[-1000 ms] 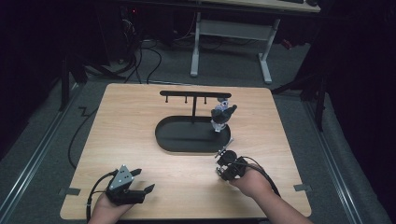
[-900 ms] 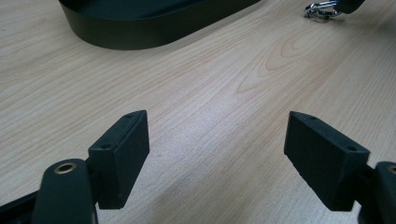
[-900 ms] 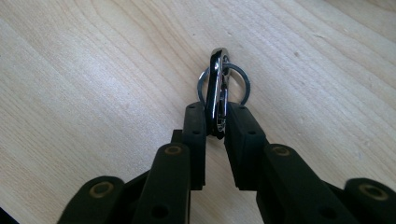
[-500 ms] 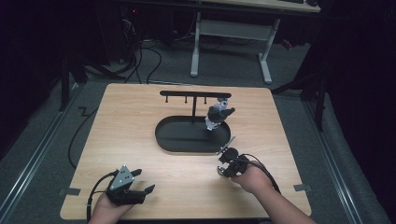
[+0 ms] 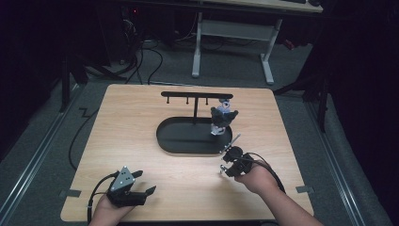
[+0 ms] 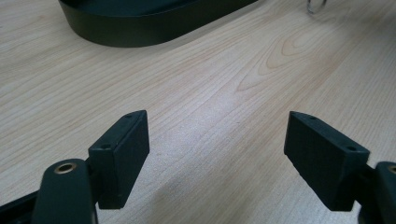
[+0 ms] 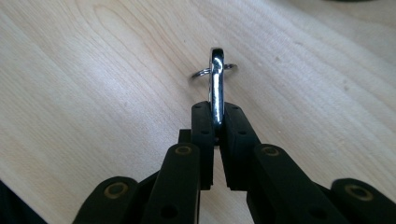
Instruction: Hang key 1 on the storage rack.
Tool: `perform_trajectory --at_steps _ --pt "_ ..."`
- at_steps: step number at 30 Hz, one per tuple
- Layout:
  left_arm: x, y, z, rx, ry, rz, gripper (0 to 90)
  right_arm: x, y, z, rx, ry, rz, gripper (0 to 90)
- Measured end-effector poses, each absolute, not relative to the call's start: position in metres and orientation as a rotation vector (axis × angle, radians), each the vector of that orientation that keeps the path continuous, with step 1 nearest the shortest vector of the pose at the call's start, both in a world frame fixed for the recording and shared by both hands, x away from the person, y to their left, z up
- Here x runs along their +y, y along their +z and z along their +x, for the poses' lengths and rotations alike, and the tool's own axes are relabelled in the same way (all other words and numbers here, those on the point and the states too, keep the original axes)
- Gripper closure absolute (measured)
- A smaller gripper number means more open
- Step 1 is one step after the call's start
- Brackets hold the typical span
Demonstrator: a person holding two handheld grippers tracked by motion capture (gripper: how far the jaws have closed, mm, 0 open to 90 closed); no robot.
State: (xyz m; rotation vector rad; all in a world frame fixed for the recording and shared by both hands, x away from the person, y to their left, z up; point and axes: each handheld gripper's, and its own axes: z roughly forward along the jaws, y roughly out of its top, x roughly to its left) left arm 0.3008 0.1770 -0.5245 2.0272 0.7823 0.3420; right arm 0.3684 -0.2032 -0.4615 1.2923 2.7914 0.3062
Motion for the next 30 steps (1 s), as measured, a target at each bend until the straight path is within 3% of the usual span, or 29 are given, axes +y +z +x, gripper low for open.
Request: perform_trajectory --at_steps 30 --pt "0.180 -0.523 0.299 0.786 0.342 1.988 22.8 -0.199 -0.390 0.394 2.745 0.426 1.286 85.2"
